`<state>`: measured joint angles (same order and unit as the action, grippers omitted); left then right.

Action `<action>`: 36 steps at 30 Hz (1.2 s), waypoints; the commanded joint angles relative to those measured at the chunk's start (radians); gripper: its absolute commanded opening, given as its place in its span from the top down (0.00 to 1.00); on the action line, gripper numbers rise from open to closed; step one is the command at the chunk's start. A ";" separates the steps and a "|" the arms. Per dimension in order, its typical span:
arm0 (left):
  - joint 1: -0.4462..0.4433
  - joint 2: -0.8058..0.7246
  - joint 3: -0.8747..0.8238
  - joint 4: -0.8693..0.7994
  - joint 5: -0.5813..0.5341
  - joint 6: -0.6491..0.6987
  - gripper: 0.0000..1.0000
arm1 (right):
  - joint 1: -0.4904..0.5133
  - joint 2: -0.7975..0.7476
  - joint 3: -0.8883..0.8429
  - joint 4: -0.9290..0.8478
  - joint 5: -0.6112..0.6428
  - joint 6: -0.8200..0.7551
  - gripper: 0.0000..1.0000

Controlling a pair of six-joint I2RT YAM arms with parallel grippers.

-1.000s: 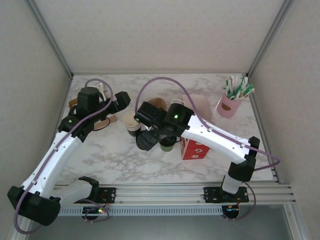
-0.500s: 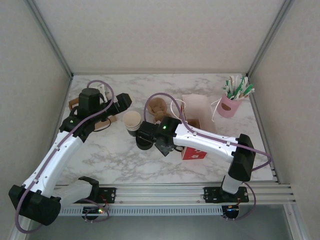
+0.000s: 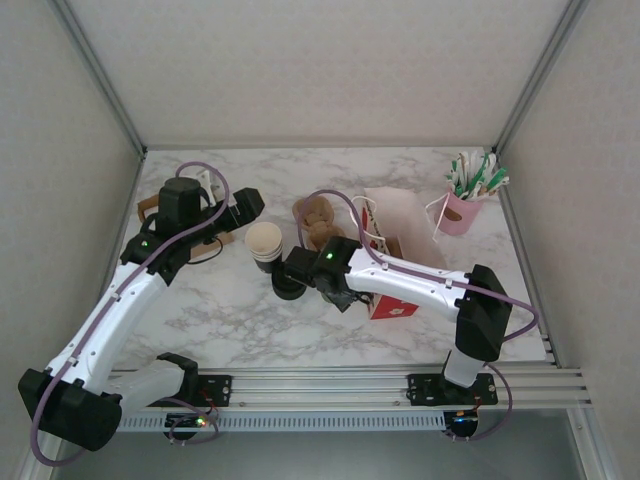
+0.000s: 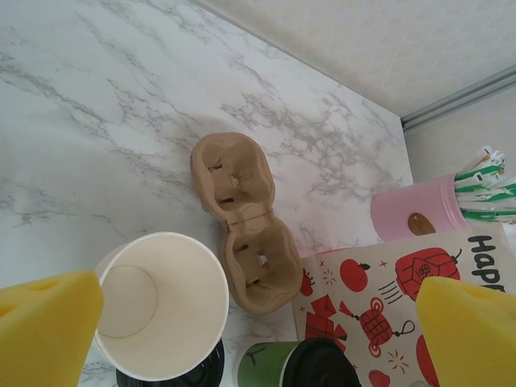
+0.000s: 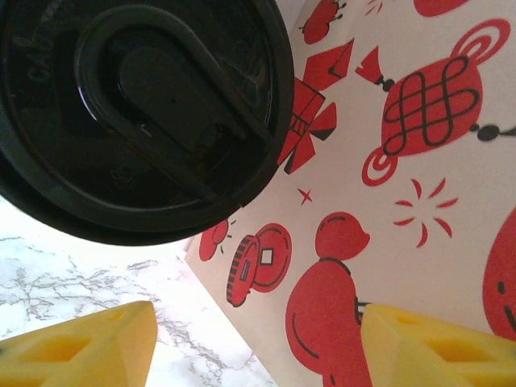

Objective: Pack the takeout coffee

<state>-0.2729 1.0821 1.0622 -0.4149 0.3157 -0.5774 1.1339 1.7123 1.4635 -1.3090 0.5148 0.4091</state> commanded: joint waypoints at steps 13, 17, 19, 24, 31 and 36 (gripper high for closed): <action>0.007 0.025 -0.016 0.031 0.037 -0.007 0.00 | -0.086 0.006 0.015 0.212 -0.169 -0.108 0.22; 0.006 0.034 -0.016 0.036 0.043 -0.007 0.00 | -0.109 0.016 0.039 0.219 -0.211 -0.130 0.22; 0.007 0.039 -0.015 0.038 0.045 -0.006 0.00 | -0.116 0.020 0.049 0.222 -0.237 -0.142 0.21; 0.006 0.044 -0.015 0.039 0.048 -0.007 0.01 | -0.140 0.020 0.061 0.220 -0.281 -0.153 0.18; 0.007 0.053 -0.013 0.044 0.052 -0.010 0.01 | -0.172 0.026 0.068 0.240 -0.324 -0.178 0.18; 0.006 0.056 -0.008 0.043 0.051 -0.012 0.00 | -0.189 0.043 0.080 0.240 -0.345 -0.199 0.18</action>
<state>-0.2729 1.1355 1.0512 -0.3923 0.3489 -0.5804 0.9546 1.7367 1.5135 -1.0687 0.1970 0.2344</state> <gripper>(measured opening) 0.995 0.823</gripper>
